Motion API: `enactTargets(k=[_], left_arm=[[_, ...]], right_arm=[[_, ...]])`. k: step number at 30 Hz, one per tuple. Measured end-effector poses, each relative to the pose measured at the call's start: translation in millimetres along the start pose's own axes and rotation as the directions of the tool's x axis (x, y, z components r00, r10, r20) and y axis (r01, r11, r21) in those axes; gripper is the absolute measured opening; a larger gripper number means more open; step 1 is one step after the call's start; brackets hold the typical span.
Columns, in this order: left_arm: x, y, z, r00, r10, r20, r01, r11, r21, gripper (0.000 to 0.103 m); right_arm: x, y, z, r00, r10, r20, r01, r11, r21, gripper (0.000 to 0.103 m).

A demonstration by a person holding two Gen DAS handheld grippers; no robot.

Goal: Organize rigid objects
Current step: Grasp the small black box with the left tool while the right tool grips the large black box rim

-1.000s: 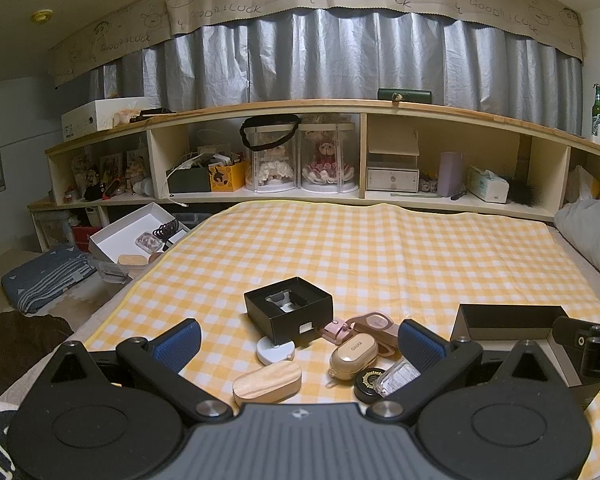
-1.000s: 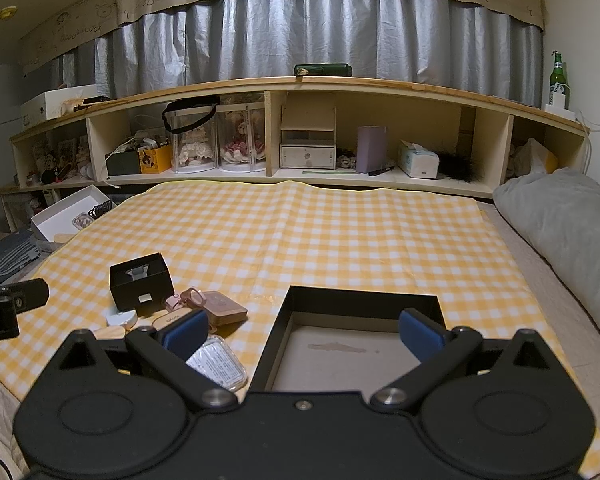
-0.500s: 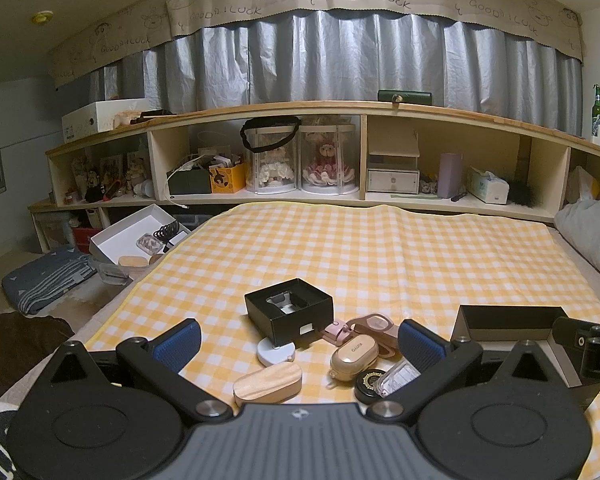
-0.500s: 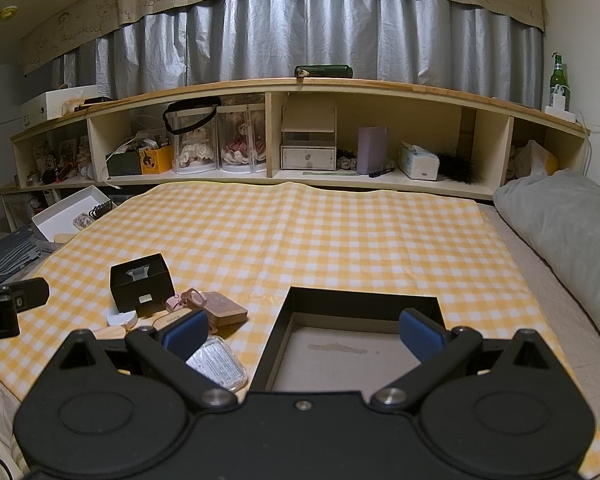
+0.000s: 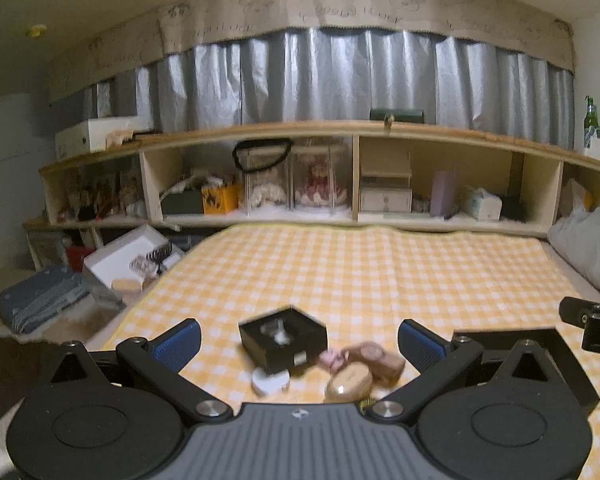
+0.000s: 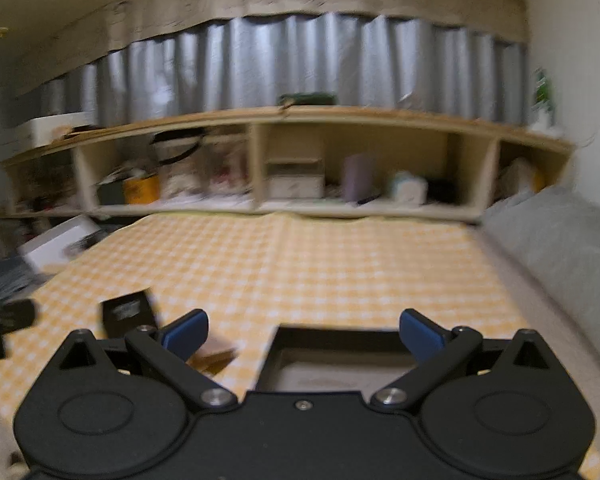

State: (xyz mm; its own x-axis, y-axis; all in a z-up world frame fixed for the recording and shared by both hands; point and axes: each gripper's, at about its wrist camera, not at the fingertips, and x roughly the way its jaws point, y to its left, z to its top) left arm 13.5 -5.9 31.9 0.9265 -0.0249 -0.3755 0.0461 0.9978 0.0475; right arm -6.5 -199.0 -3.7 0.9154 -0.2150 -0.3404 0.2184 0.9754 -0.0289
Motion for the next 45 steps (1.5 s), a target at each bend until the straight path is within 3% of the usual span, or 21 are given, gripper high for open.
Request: enactTargets(k=[7, 15, 18, 20, 22, 27, 31, 36, 38, 42, 45], left_arm=[[20, -4, 31, 0.998, -0.011, 0.059, 0.008, 0.999, 0.051, 0.103], [76, 5, 53, 0.999, -0.044, 0.003, 0.044, 0.999, 0.021, 0.103], [100, 12, 59, 0.998, -0.064, -0.022, 0.064, 0.998, -0.01, 0.103], [118, 17, 62, 0.996, -0.077, -0.043, 0.076, 0.997, -0.019, 0.103], [136, 20, 62, 0.994, -0.083, -0.067, 0.082, 0.996, -0.021, 0.103], [184, 30, 59, 0.982, -0.095, -0.161, 0.092, 0.995, -0.029, 0.103], [224, 43, 56, 0.964, -0.078, -0.253, 0.062, 0.995, -0.074, 0.103], [265, 63, 44, 0.942, -0.122, -0.312, 0.079, 0.986, -0.147, 0.103], [279, 68, 37, 0.929, -0.132, -0.346, 0.078, 0.983, -0.165, 0.103], [300, 72, 22, 0.895, -0.097, -0.436, -0.006, 0.973, -0.229, 0.103], [312, 71, 16, 0.864, -0.108, -0.491, -0.053, 0.951, -0.304, 0.103]], right_arm=[[22, -26, 25, 0.998, -0.052, 0.036, 0.05, 0.997, 0.065, 0.103], [92, -67, 39, 0.976, -0.182, -0.122, 0.191, 0.98, 0.065, 0.103], [121, -91, 34, 0.948, -0.217, -0.231, 0.243, 0.966, 0.089, 0.1], [137, -105, 27, 0.929, -0.22, -0.299, 0.257, 0.962, 0.091, 0.083], [149, -118, 15, 0.905, -0.215, -0.367, 0.27, 0.957, 0.105, 0.073], [165, -131, -9, 0.854, -0.135, -0.502, 0.239, 0.96, 0.149, 0.06], [173, -140, -24, 0.813, -0.039, -0.58, 0.217, 0.946, 0.24, 0.046], [177, -141, -38, 0.779, -0.04, -0.625, 0.243, 0.939, 0.243, 0.028], [178, -142, -42, 0.772, -0.022, -0.636, 0.242, 0.935, 0.261, 0.018], [181, -145, -43, 0.77, 0.001, -0.638, 0.237, 0.928, 0.287, 0.013], [182, -143, -41, 0.766, -0.006, -0.643, 0.238, 0.931, 0.276, 0.009]])
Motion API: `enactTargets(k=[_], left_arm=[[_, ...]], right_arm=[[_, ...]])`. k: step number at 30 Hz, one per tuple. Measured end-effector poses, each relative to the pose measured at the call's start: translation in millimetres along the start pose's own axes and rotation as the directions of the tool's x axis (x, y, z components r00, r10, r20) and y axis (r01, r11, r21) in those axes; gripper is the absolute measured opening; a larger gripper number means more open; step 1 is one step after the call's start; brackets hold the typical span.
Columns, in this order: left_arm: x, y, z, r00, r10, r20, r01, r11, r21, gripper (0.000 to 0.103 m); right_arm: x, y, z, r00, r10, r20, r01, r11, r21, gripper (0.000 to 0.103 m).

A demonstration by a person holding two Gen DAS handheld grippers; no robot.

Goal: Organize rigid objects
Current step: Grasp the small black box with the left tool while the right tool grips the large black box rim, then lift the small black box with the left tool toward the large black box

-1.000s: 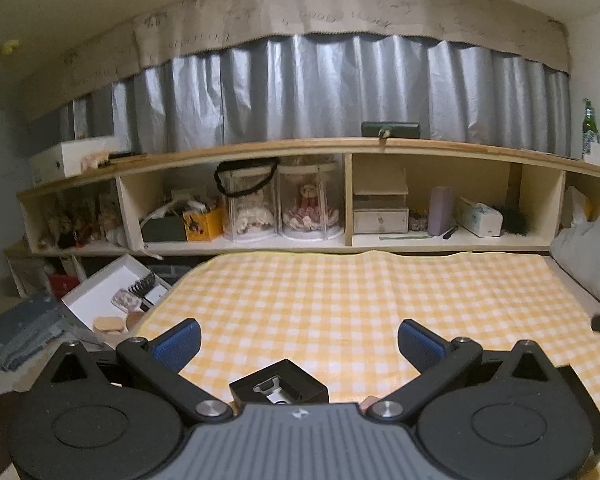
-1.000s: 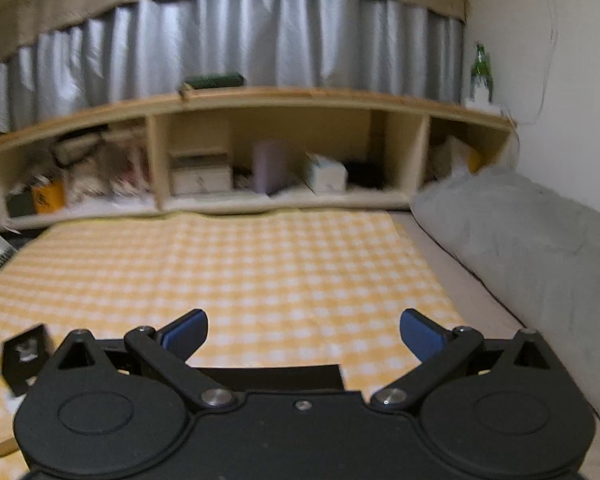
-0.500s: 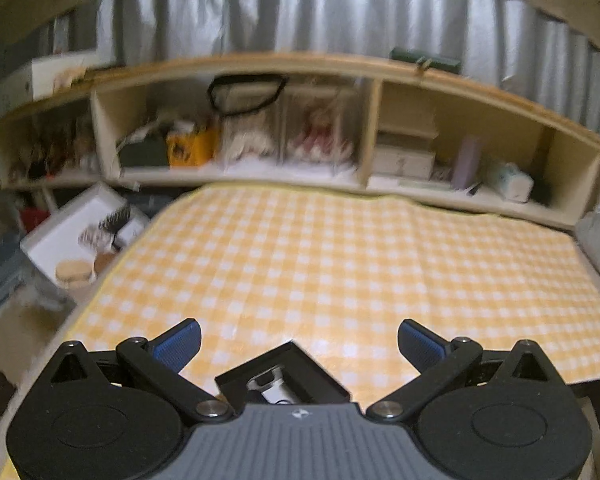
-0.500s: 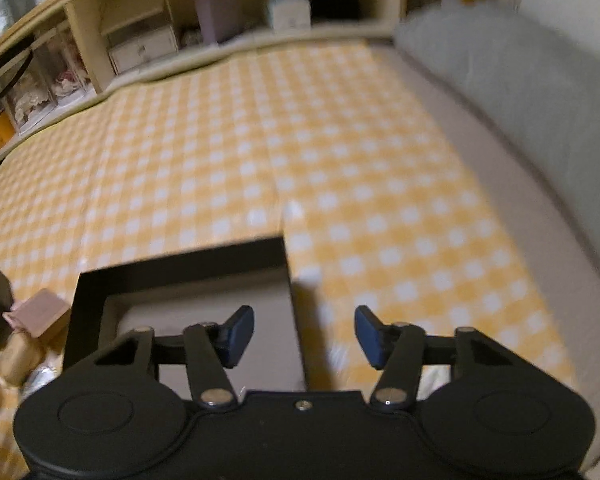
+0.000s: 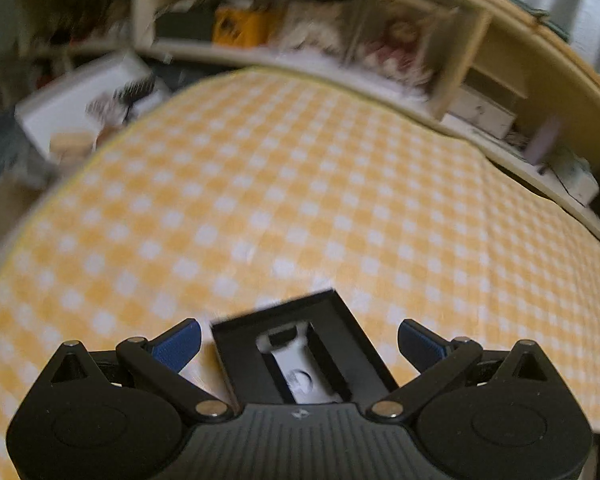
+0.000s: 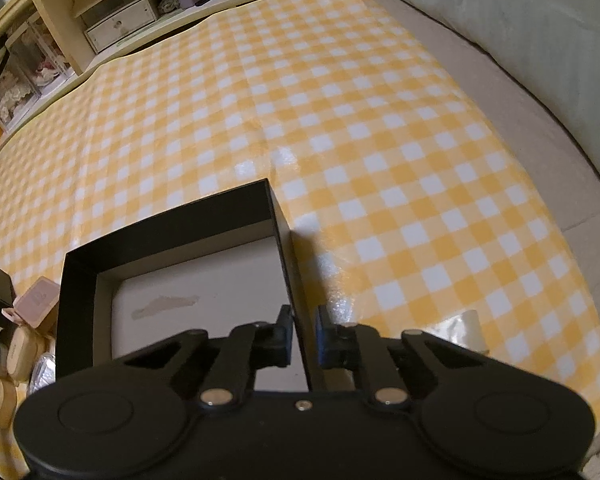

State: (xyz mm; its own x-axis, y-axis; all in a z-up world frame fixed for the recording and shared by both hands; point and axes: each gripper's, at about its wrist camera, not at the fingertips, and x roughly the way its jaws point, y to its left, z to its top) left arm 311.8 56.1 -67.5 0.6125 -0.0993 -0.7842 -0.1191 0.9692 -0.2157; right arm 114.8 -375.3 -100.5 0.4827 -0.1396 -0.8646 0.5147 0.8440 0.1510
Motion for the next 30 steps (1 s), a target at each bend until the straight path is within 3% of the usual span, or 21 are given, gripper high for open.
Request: enactTargets(k=[4, 11, 16, 20, 22, 25, 30], left_arm=[[16, -6, -6, 0.997, 0.027, -0.076, -0.035, 0.994, -0.101, 0.103], [35, -14, -9, 0.989, 0.1, -0.113, -0.116, 0.982, -0.148, 0.103], [43, -4, -11, 0.985, 0.086, -0.147, -0.118, 0.966, -0.232, 0.103], [42, -1, -9, 0.987, 0.069, -0.147, -0.103, 0.964, -0.245, 0.101], [38, 0, -9, 0.987, 0.088, -0.134, -0.117, 0.965, -0.233, 0.063], [38, 4, -8, 0.986, 0.04, -0.162, -0.078, 0.969, -0.234, 0.039], [36, 8, -7, 0.985, 0.028, -0.173, -0.07, 0.967, -0.244, 0.039]], right_arm=[[5, 6, 1, 1.0, -0.026, -0.014, 0.025, 0.999, -0.023, 0.006], [4, 6, 2, 0.999, -0.034, -0.014, 0.033, 0.998, -0.05, 0.006], [3, 6, 3, 0.999, -0.041, -0.013, 0.04, 0.997, -0.071, 0.006], [4, 6, 3, 0.999, -0.041, -0.012, 0.04, 0.996, -0.075, 0.006], [4, 6, 4, 0.999, -0.042, -0.012, 0.041, 0.996, -0.08, 0.005], [4, 6, 3, 0.999, -0.038, -0.013, 0.037, 0.996, -0.076, 0.005], [5, 5, 4, 0.999, -0.034, -0.017, 0.033, 0.996, -0.078, 0.005]])
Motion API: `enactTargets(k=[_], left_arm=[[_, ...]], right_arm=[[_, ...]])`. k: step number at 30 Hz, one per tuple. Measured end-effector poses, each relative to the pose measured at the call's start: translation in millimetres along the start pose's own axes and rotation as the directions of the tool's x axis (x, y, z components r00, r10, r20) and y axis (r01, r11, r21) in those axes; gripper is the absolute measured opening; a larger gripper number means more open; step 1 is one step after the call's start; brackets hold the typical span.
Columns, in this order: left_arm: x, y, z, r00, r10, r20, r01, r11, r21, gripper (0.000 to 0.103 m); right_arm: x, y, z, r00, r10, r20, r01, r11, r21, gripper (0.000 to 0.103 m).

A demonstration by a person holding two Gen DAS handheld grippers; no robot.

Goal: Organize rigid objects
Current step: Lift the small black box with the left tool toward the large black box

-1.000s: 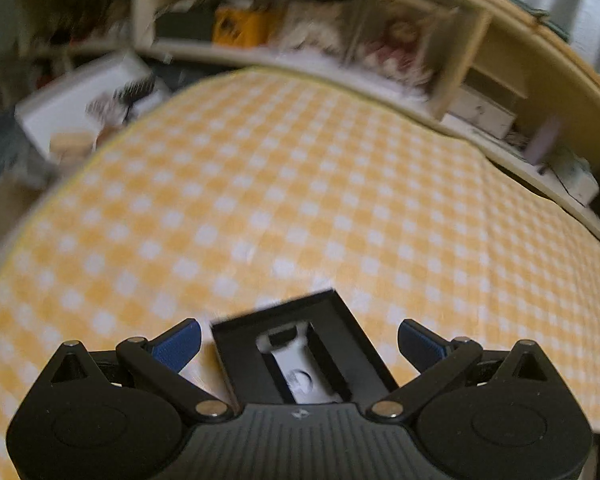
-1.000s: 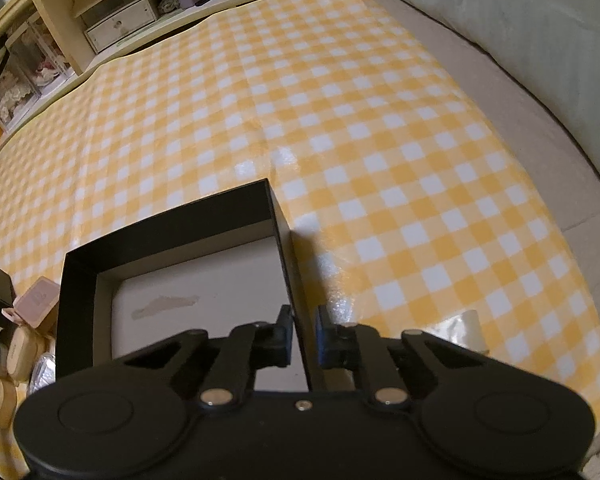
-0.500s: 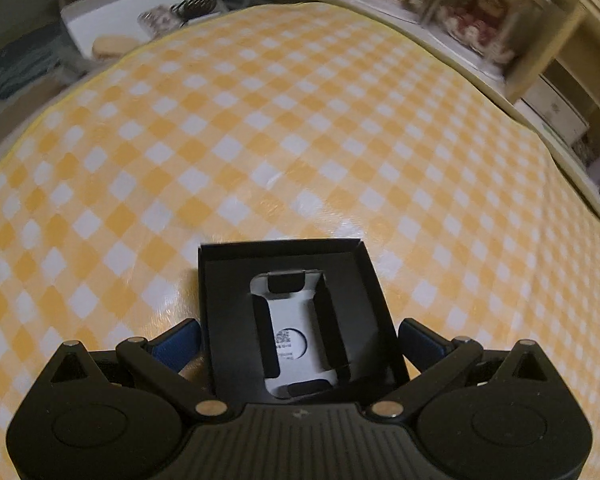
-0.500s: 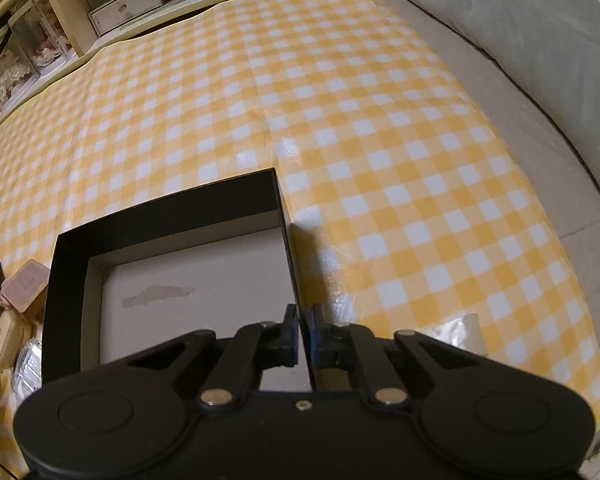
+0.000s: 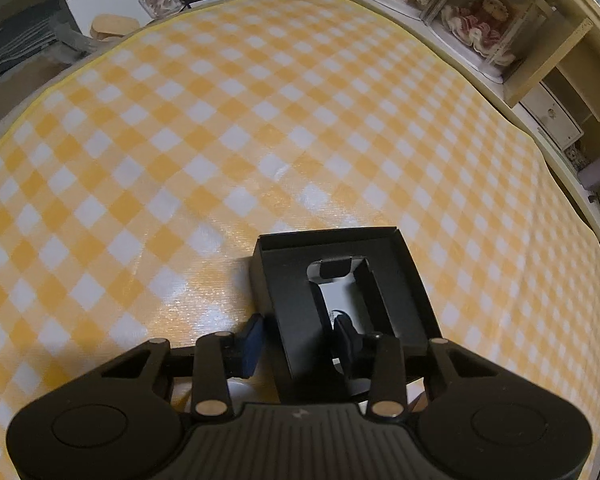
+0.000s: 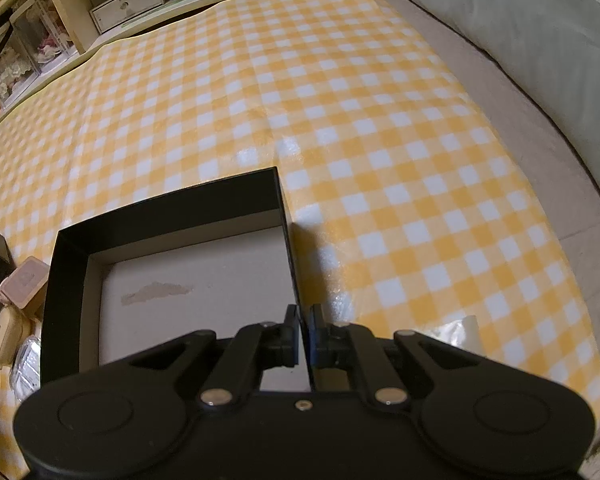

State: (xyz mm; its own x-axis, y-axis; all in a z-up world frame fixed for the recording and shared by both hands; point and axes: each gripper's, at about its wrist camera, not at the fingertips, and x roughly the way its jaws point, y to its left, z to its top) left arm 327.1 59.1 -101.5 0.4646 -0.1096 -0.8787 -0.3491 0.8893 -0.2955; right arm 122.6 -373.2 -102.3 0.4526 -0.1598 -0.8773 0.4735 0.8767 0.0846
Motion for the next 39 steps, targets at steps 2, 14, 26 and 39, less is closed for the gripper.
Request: enactTargets(k=[2, 14, 26, 39], left_arm=[[0, 5, 0, 1.0, -0.018, -0.005, 0.018, 0.998, -0.054, 0.053], [4, -7, 2, 0.999, -0.026, -0.024, 0.022, 0.986, -0.164, 0.103], [0, 13, -3, 0.997, 0.075, -0.009, -0.076, 0.977, -0.201, 0.071], [13, 17, 1, 0.999, 0.047, -0.014, -0.048, 0.991, -0.126, 0.037]], right_arm=[[0, 0, 0, 1.0, -0.002, -0.001, 0.002, 1.0, -0.004, 0.005], [0, -1, 0, 1.0, -0.002, -0.005, 0.001, 1.0, -0.023, 0.005], [2, 0, 1, 1.0, -0.002, -0.011, 0.001, 1.0, -0.03, 0.005], [7, 2, 2, 1.0, -0.011, -0.025, 0.01, 0.999, -0.04, 0.005]])
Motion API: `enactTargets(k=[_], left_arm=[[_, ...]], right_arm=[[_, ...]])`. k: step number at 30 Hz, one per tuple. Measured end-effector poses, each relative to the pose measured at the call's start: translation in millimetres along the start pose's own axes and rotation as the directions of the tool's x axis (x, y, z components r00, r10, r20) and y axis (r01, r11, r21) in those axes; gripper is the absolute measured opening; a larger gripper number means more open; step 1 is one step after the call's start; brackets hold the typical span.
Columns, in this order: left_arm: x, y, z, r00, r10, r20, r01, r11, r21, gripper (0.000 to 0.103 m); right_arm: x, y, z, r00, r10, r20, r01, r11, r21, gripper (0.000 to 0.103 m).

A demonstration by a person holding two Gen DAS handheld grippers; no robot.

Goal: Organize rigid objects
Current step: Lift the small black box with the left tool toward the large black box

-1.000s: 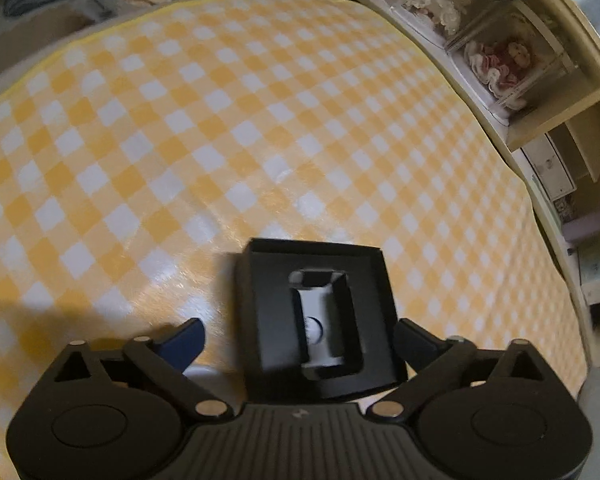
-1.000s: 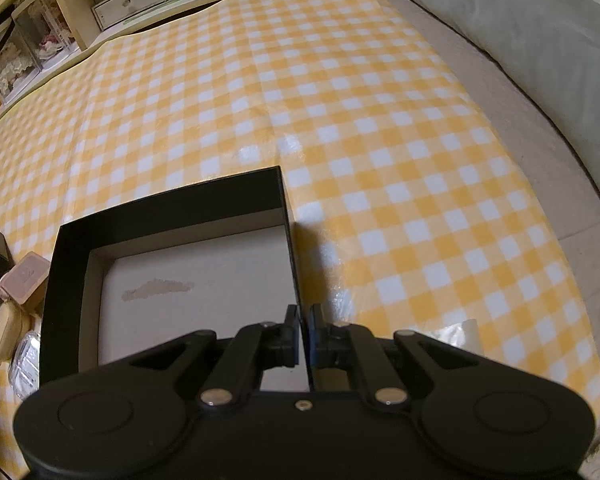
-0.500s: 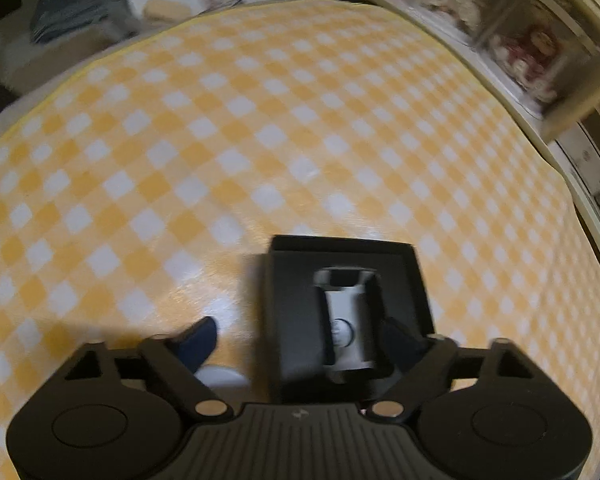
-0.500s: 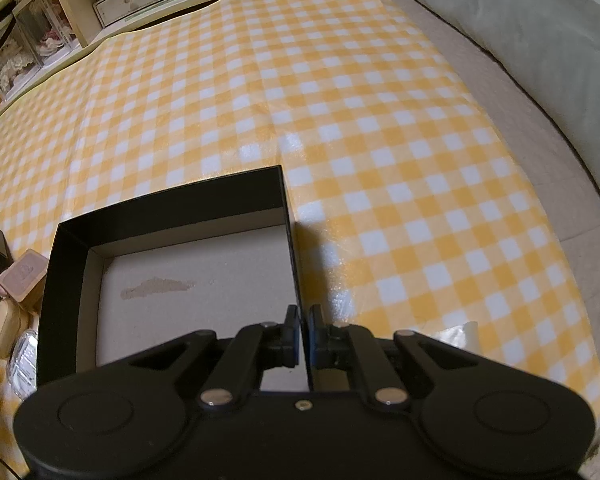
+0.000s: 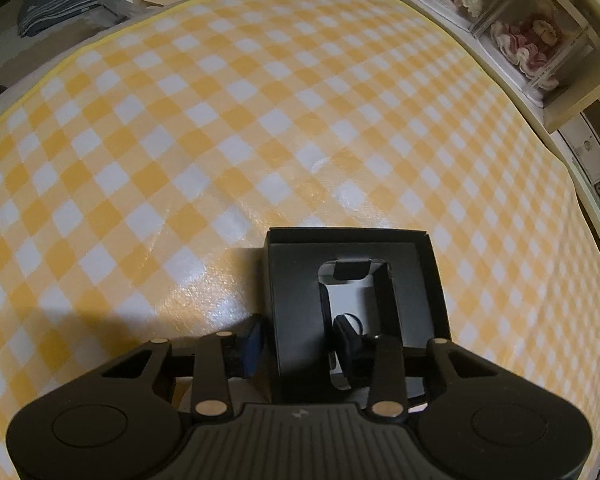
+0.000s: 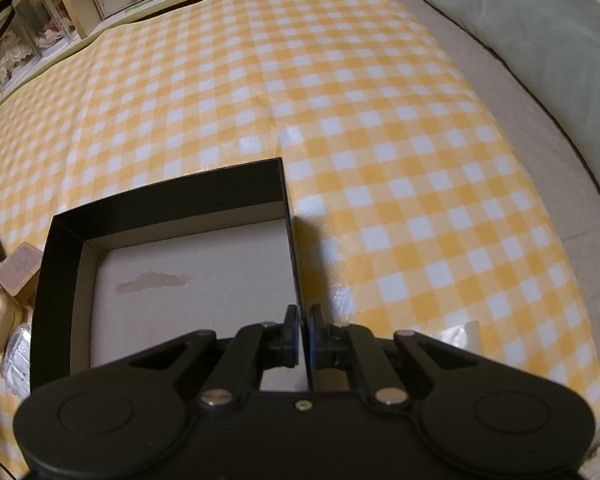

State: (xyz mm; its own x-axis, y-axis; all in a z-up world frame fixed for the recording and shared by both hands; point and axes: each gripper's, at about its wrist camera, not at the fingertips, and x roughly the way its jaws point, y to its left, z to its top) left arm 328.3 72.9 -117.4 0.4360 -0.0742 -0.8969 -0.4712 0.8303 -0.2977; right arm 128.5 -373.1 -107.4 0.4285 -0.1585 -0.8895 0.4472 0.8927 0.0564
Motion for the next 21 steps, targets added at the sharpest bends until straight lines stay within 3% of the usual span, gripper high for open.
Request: enactTargets(k=[5, 12, 17, 21], left_arm=[[-5, -1, 4, 1.0, -0.001, 0.027, 0.001, 1.0, 0.001, 0.037], [-24, -15, 5, 0.996, -0.08, 0.046, 0.078, 0.996, 0.035, 0.036], [-42, -32, -12, 0.987, -0.157, 0.045, 0.151, 0.982, 0.114, 0.036], [-59, -53, -34, 0.972, -0.233, 0.035, 0.22, 0.95, 0.222, 0.036]], right_arm=[[-1, 1, 0, 1.0, 0.0, -0.002, 0.0, 1.0, 0.0, 0.005], [3, 1, 1, 1.0, -0.002, -0.006, 0.002, 1.0, -0.003, 0.005], [4, 1, 1, 1.0, -0.002, -0.007, 0.002, 1.0, -0.002, 0.005], [4, 0, 1, 1.0, -0.001, -0.006, 0.001, 1.0, -0.003, 0.005]])
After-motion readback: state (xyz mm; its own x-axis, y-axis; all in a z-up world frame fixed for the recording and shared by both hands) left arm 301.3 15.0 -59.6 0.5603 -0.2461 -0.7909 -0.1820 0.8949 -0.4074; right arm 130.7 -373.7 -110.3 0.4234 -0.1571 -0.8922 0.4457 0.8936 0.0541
